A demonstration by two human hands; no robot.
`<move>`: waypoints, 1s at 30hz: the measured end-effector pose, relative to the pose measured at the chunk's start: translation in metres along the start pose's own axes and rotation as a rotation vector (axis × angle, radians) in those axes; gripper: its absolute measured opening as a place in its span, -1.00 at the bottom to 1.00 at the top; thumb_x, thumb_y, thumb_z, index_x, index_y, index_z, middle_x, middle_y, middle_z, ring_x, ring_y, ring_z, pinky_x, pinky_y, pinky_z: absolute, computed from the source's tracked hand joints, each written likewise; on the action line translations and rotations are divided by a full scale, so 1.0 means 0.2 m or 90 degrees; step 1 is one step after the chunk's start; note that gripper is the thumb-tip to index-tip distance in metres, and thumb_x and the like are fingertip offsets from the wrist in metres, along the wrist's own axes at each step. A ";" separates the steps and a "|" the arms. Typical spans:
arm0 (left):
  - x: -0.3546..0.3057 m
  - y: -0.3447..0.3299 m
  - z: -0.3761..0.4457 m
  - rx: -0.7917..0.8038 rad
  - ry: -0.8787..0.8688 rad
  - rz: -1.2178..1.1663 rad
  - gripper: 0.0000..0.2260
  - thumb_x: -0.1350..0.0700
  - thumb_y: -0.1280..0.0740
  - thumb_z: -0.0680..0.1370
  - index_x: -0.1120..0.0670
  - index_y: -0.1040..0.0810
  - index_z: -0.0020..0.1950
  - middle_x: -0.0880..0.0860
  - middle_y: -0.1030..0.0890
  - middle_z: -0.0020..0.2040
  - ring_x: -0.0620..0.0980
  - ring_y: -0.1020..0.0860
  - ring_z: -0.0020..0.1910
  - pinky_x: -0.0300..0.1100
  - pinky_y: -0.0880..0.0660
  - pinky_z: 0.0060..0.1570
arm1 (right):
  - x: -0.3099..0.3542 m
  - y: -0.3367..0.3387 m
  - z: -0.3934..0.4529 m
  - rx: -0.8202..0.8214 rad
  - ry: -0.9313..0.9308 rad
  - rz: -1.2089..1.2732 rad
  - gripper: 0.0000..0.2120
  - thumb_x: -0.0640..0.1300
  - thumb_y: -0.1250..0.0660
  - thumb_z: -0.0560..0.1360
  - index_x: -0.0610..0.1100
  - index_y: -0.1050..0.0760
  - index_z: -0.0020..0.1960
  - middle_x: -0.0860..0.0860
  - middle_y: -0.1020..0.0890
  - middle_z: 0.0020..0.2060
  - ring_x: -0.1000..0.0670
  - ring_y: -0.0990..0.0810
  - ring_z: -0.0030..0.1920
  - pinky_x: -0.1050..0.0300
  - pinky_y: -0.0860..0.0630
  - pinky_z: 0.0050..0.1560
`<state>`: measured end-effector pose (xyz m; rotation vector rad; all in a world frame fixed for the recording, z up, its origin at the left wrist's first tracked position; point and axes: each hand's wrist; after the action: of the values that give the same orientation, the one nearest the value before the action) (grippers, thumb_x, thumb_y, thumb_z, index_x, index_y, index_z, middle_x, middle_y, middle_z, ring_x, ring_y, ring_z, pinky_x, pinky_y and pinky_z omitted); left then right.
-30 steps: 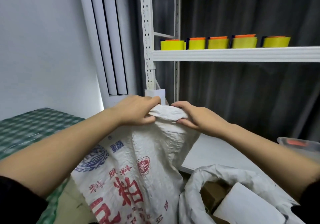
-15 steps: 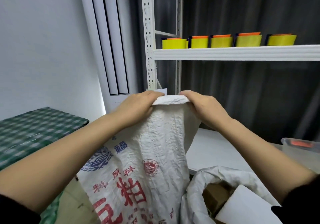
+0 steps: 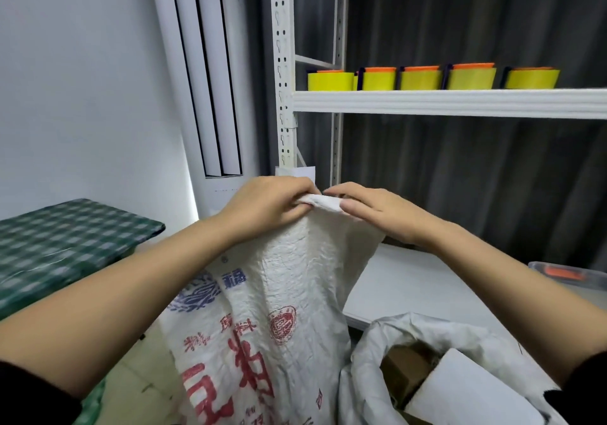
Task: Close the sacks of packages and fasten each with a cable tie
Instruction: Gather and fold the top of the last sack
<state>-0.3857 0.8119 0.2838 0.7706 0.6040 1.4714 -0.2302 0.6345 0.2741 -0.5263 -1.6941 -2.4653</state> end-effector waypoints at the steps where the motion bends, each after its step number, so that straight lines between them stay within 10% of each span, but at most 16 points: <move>1: 0.00 0.00 0.00 -0.028 -0.065 0.056 -0.85 0.01 -0.27 0.54 -0.06 -0.58 0.05 -0.13 -0.64 -0.11 -0.09 -0.56 -0.19 -0.24 -0.27 -0.36 | 0.02 0.00 0.02 0.039 -0.008 0.058 -0.66 0.13 -0.08 0.63 0.13 -0.36 0.37 0.22 -0.50 0.27 0.18 -0.46 0.22 0.20 -0.37 0.24; 4: 0.00 -0.01 -0.01 -0.050 -0.121 0.111 -0.79 -0.02 -0.18 0.52 -0.06 -0.57 0.04 -0.14 -0.64 -0.12 -0.07 -0.58 -0.19 -0.25 -0.28 -0.40 | 0.05 -0.01 0.06 0.100 -0.021 0.060 -0.80 0.09 -0.18 0.61 0.07 -0.50 0.13 0.13 -0.61 0.04 0.11 -0.54 0.06 0.11 -0.46 0.14; 7: 0.02 -0.02 0.00 0.109 0.072 -0.037 -0.77 -0.09 -0.29 0.51 -0.13 -0.50 0.15 -0.14 -0.63 -0.04 -0.08 -0.57 -0.08 -0.14 -0.46 -0.17 | 0.04 -0.01 0.06 0.032 0.000 -0.053 -0.92 0.03 -0.23 0.57 0.15 -0.45 -0.09 0.14 -0.58 -0.21 0.07 -0.54 -0.16 0.06 -0.47 -0.11; 12: -0.01 -0.04 -0.01 0.281 0.222 -0.306 -0.74 -0.13 -0.27 0.56 -0.02 -0.55 0.14 -0.08 -0.61 0.03 -0.12 -0.56 0.03 -0.17 -0.46 0.07 | -0.03 -0.10 0.04 -0.173 0.118 -0.301 -0.82 -0.04 -0.21 0.59 0.03 -0.52 0.14 0.10 -0.62 -0.08 0.01 -0.59 -0.10 0.05 -0.49 -0.26; 17: -0.04 -0.06 -0.03 0.158 0.156 -0.154 -0.93 0.03 -0.30 0.53 -0.02 -0.54 -0.03 -0.06 -0.60 -0.13 0.01 -0.56 -0.09 -0.07 -0.44 -0.17 | -0.05 -0.13 0.04 -0.184 0.169 -0.338 -0.66 0.10 -0.06 0.55 0.02 -0.52 0.16 0.12 -0.63 -0.09 0.01 -0.59 -0.16 0.09 -0.44 -0.24; 20: -0.04 -0.09 -0.05 0.057 -0.041 0.117 -0.90 0.13 -0.23 0.53 0.08 -0.48 0.01 0.07 -0.55 -0.14 0.14 -0.55 -0.26 -0.14 -0.29 -0.41 | -0.04 -0.13 0.02 -0.009 0.040 -0.099 -0.62 0.27 -0.07 0.58 0.15 -0.41 0.29 0.18 -0.57 0.13 0.11 -0.49 0.07 0.09 -0.36 0.09; 23: -0.04 -0.09 -0.07 0.017 -0.180 0.232 -0.87 0.18 -0.09 0.43 0.08 -0.34 -0.05 0.08 -0.47 -0.29 0.14 -0.45 -0.55 -0.24 -0.14 -0.59 | -0.01 -0.16 0.02 0.075 -0.055 0.108 -0.62 0.27 -0.12 0.56 0.00 -0.49 0.07 0.03 -0.60 -0.04 0.10 -0.51 -0.08 0.07 -0.44 0.00; 30: 0.01 -0.11 -0.12 0.199 0.015 0.250 -0.74 0.05 -0.19 0.60 0.07 -0.35 0.26 0.09 -0.58 0.05 0.17 -0.59 -0.09 -0.06 -0.44 -0.27 | -0.01 -0.17 -0.02 0.038 -0.001 -0.102 -0.93 0.03 -0.16 0.62 0.05 -0.34 0.02 0.17 -0.48 -0.24 0.08 -0.47 -0.21 0.17 -0.31 -0.28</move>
<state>-0.3897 0.8162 0.2529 1.1671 0.7406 1.7670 -0.2383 0.6422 0.2425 -0.4014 -1.8730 -2.5111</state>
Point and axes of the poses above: each hand's wrist, its own z-axis towards the middle knuckle, its own y-axis out of the back of the hand, x = y × z
